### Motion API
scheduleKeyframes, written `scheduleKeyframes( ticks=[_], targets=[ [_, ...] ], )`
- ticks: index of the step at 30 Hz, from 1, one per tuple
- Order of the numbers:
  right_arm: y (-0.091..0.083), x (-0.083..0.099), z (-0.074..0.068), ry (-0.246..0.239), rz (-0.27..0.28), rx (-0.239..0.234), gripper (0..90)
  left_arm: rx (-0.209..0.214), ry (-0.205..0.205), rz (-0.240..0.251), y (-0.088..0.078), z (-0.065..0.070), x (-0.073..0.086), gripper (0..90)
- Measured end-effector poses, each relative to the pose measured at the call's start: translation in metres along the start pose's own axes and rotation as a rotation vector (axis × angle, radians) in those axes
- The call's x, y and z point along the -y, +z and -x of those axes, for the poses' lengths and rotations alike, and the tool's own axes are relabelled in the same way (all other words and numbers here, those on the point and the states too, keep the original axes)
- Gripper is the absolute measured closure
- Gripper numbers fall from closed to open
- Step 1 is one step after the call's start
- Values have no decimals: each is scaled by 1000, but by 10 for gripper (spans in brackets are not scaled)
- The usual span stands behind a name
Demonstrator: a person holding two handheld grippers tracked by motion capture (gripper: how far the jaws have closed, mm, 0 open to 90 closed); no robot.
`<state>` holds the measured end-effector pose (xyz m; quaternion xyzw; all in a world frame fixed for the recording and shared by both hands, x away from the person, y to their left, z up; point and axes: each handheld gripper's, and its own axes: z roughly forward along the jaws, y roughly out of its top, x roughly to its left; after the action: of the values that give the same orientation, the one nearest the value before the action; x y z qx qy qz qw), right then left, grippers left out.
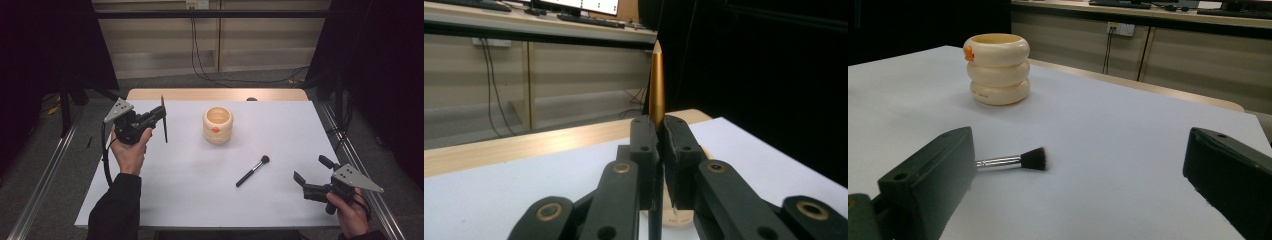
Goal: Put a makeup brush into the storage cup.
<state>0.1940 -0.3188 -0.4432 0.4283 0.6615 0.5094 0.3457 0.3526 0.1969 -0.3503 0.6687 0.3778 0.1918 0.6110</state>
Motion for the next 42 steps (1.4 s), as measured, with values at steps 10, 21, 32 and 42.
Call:
scheduleKeyframes(
  ticks=[10,21,32,42],
  targets=[
    [0,0,1,9,7,-9,0,17,20,-7,-3,6,2,840],
    [1,-5,-1,39,36,-72,3,23,-7,-3,-9,12,9,840],
    [6,-21,-5,30,63,-99,44,64,29,-15,-18,25,14,840],
    [21,-40,-22,29,75,-185,6,111,39,-41,-15,45,19,840]
  ],
)
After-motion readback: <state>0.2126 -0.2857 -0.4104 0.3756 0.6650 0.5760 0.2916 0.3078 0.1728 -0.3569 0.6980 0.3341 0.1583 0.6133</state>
